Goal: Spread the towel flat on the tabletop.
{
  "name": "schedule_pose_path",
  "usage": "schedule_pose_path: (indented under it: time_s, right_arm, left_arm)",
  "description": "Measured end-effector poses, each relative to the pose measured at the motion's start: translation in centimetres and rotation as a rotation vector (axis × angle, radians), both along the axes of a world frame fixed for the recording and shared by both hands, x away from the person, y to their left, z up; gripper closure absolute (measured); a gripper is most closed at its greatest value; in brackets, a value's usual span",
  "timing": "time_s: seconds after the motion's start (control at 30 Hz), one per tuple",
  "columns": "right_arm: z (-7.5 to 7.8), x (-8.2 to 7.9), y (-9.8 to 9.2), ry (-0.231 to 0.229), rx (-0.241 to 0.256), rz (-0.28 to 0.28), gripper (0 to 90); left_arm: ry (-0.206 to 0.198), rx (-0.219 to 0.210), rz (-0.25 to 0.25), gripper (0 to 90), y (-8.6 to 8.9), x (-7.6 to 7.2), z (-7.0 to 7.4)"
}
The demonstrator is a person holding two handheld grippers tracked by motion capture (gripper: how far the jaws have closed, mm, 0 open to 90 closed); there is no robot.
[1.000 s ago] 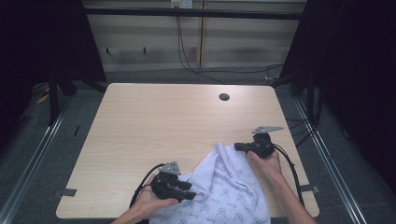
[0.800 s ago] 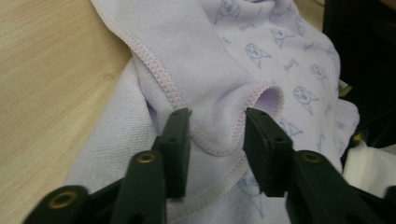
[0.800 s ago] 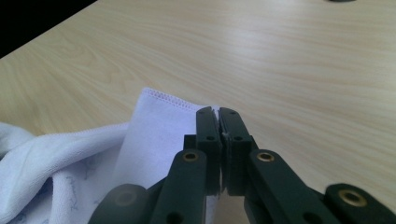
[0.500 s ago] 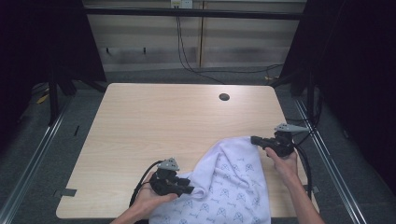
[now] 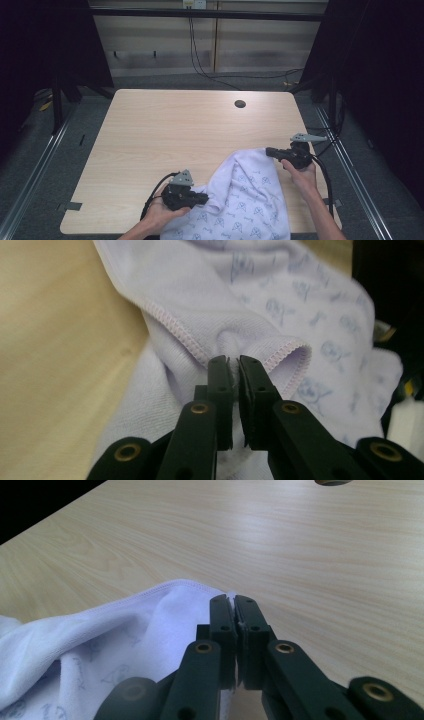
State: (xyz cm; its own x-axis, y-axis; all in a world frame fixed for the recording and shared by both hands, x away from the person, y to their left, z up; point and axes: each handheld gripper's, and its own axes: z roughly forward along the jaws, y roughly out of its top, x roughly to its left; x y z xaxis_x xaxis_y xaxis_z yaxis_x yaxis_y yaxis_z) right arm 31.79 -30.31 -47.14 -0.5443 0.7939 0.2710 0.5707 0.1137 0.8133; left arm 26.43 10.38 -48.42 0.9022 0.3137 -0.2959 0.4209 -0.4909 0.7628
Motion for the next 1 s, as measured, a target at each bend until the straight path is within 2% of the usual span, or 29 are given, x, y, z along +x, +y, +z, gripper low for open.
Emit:
schedule_pose_path:
  time_s: [0.1,0.23,0.33,0.4,0.53,0.63,0.67,0.77,0.83,0.93,1.0]
  right_arm:
    - [0.4,0.0,-0.3,-0.008,0.008,-0.003,87.5]
    - [0.8,0.0,-0.7,-0.017,0.02,-0.02,87.5]
    - [1.6,0.0,-1.0,-0.041,0.03,-0.025,87.5]
    - [2.4,-0.1,-1.3,-0.06,0.04,-0.03,87.5]
    - [4.2,-0.1,-1.7,-0.102,0.058,-0.034,87.5]
    - [6.0,0.1,-1.8,-0.137,0.064,-0.034,87.6]
    - [6.7,0.1,-1.8,-0.156,0.066,-0.031,87.6]
    - [8.2,0.3,-1.9,-0.185,0.068,-0.031,87.6]
    - [9.1,0.5,-2.1,-0.199,0.071,-0.033,87.5]
    - [10.2,0.8,-2.0,-0.221,0.072,-0.033,87.5]
    - [10.8,1.2,-1.8,-0.229,0.074,-0.036,87.5]
  left_arm:
    - [-0.013,-0.071,0.029,85.8,1.5,0.5,1.7]
    - [-0.046,-0.087,0.089,86.2,3.5,1.8,3.1]
    - [-0.074,-0.083,0.108,86.3,4.5,2.6,3.9]
    - [-0.102,-0.074,0.12,86.3,5.2,3.2,4.5]
    - [-0.123,-0.069,0.154,86.5,6.9,4.9,5.7]
    - [-0.136,-0.098,0.164,86.2,8.2,6.2,7.3]
    - [-0.15,-0.094,0.17,86.2,8.4,6.4,7.7]
    - [-0.174,-0.118,0.184,86.2,9.1,7.0,9.2]
    - [-0.179,-0.155,0.192,86.2,9.4,7.5,10.1]
    - [-0.194,-0.179,0.193,86.1,9.4,8.2,11.3]
    - [-0.201,-0.176,0.197,86.1,9.1,8.8,11.9]
